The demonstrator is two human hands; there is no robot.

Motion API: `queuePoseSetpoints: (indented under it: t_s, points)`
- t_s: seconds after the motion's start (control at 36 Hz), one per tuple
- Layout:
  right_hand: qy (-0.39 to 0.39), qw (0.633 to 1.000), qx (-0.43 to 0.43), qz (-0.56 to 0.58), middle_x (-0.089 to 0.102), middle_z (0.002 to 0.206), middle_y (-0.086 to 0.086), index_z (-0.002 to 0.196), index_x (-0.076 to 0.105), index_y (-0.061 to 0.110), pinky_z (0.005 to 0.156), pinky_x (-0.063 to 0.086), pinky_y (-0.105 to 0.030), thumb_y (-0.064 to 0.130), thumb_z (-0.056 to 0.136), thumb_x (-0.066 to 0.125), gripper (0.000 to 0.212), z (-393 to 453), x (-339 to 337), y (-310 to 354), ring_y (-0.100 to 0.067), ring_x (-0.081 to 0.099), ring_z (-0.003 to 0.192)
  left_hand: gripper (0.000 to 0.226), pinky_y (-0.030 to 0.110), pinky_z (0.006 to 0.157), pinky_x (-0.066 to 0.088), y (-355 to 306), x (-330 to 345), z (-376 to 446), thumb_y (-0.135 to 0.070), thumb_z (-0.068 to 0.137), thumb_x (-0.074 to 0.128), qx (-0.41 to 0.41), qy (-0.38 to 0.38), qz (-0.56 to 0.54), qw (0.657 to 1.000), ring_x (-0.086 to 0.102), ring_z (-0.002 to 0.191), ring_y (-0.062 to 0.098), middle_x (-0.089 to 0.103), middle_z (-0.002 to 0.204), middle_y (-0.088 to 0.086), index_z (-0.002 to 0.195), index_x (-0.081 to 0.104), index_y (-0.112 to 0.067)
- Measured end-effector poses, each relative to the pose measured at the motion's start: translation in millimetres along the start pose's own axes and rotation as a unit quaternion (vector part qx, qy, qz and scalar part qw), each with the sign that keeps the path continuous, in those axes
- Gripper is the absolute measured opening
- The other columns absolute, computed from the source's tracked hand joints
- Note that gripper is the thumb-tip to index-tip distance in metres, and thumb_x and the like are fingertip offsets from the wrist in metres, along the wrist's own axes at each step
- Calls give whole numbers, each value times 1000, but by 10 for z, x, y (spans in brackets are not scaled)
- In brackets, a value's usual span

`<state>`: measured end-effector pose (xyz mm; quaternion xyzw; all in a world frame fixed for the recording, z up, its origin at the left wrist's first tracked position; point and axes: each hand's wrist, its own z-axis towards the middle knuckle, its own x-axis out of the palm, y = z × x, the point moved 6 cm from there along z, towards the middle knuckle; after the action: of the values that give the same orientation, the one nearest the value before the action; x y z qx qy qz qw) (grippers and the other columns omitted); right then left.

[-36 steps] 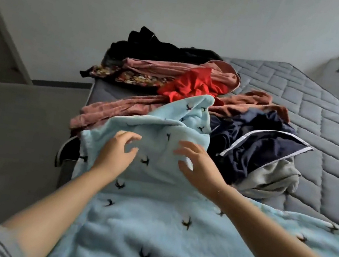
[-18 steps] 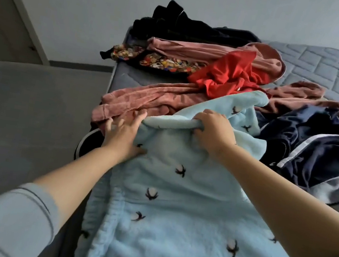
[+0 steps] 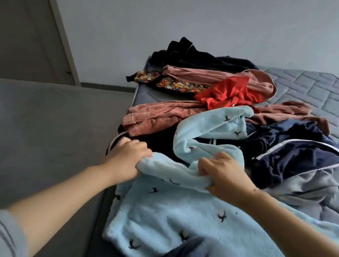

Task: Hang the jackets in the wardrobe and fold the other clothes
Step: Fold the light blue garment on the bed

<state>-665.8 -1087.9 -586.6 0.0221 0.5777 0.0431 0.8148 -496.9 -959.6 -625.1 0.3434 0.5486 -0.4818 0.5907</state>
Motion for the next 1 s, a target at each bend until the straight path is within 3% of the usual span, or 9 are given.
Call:
queuePoseSetpoints:
  t_s: [0.08,0.22,0.33,0.44,0.53,0.58,0.69,0.83,1.0]
  points:
    - [152,987,8,-47,64,77,-3,84,58,15,79,35,-28,10,75,59,11,-229,295,208,-29,57,79,42,30,91,26,-196,140,-314,-5,73,51,12,108,12,994,47,111,16,55,110,-7,107,61,-27]
    - [376,918,115,-50,61,114,-8,114,58,18,76,30,-25,13,87,51,29,-565,707,322,-26,54,101,18,31,82,32,-368,316,-831,-9,76,52,-21,186,-3,982,52,105,20,56,103,-2,91,59,-17]
    - [397,899,182,19,63,112,-8,110,63,15,72,39,-27,14,87,55,24,-610,694,367,-26,56,96,27,33,92,37,-411,461,-1166,-1,79,48,-52,198,-50,978,53,104,22,57,105,-2,96,63,-16]
    - [408,874,250,87,51,88,1,72,54,23,73,30,-22,11,92,51,23,-702,707,396,-18,45,89,39,31,96,34,-395,516,-1304,-2,82,46,-59,195,-70,976,50,110,21,57,114,-3,107,66,-24]
    - [403,845,313,158,44,90,6,113,51,11,76,32,-23,20,96,51,20,-812,705,399,-16,43,88,36,30,97,37,-361,556,-1331,-3,82,46,-78,219,-82,969,50,106,22,56,108,-7,101,68,-24]
    - [404,825,334,211,47,92,5,108,42,19,74,37,-24,22,96,51,16,-885,677,424,-10,45,80,39,28,96,37,-340,585,-1321,-7,80,47,-94,243,-94,961,52,107,19,56,105,-10,103,68,-30]
    - [273,829,376,311,68,99,-7,104,70,6,81,48,-25,12,91,63,16,-901,554,286,-13,58,87,38,24,94,39,-311,550,-1184,-21,81,51,-132,224,-144,955,55,108,10,64,114,-16,112,67,-36]
    - [27,789,432,436,69,80,-9,95,68,-1,68,48,-22,-7,89,55,16,-841,264,-75,-16,62,69,33,20,85,46,-402,505,-851,-9,81,52,-179,104,-341,917,61,96,8,66,101,-14,89,65,-38]
    - [-59,862,426,269,68,80,1,83,73,10,63,43,-16,-2,85,60,18,-563,52,-574,-5,56,69,47,27,111,14,-546,664,-459,-35,89,61,-92,70,-151,982,20,143,12,32,152,-2,135,51,-30]
